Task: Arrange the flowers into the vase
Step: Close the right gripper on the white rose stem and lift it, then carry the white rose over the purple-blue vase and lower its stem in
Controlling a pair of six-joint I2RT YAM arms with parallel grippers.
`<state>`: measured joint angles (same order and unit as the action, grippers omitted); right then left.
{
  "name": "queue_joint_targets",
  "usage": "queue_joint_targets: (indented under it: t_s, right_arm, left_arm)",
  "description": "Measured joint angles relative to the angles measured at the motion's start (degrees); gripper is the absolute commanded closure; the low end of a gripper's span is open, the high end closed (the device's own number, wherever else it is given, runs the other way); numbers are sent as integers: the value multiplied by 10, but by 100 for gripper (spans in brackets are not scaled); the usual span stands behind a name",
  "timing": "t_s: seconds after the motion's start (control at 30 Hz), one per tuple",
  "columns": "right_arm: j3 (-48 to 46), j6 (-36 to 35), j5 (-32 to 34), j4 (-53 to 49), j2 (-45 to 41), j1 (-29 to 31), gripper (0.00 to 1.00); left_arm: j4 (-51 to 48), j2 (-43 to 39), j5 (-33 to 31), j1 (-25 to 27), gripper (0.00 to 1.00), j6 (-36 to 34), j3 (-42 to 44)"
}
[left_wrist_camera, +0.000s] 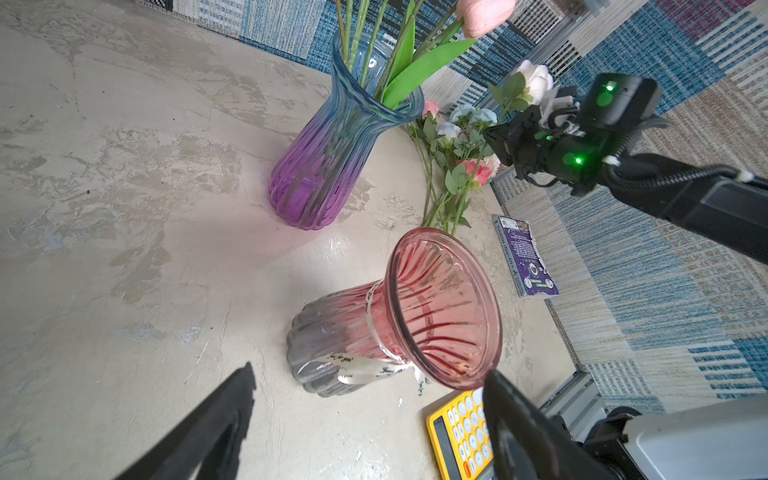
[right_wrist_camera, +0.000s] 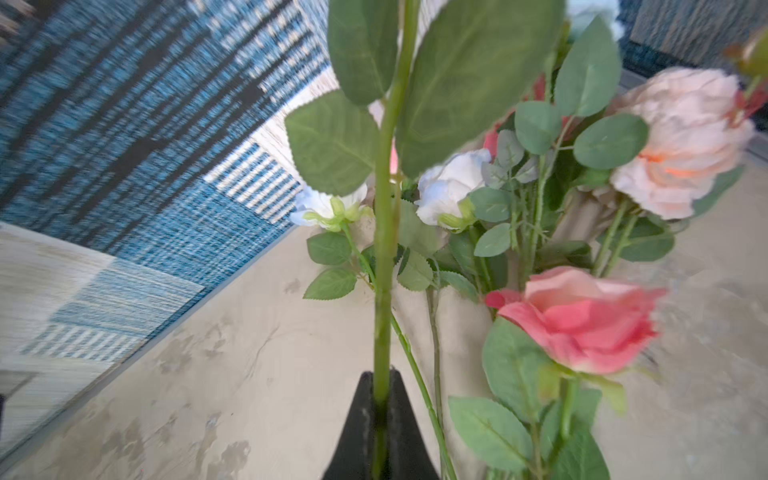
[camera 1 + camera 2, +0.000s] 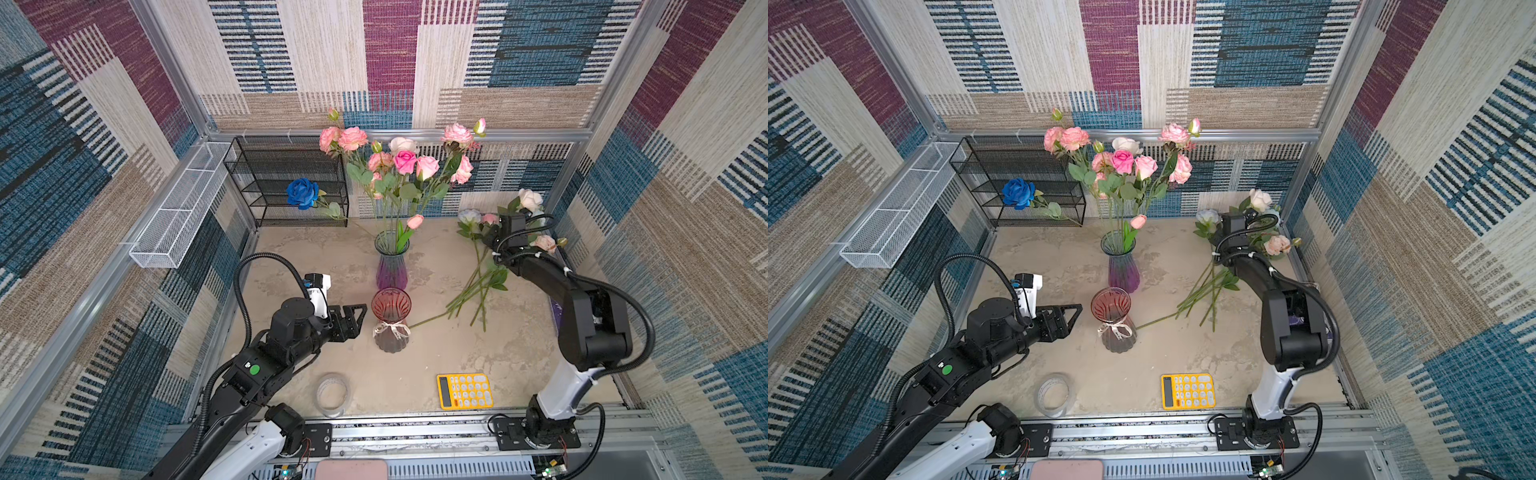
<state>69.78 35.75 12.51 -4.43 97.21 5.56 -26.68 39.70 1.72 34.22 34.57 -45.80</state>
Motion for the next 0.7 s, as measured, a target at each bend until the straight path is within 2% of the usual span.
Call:
queue_joint_targets:
  t_s: [0.23, 0.43, 0.53, 0.7]
  right_arm:
    - [-130, -7, -1, 3, -246, 48, 97]
    - [-148, -30, -35, -15, -434, 118, 100]
    - [-121, -47, -54, -32, -473, 162, 100]
    - [-45, -87, -72, -32, -439, 265, 100]
  left_arm:
    - [-20, -3, -1, 0, 13, 3, -7]
    - [-41, -9, -9, 0, 13, 3, -20]
    - [-48, -12, -15, 0, 13, 2, -24]
    - [-55, -12, -21, 0, 13, 2, -36]
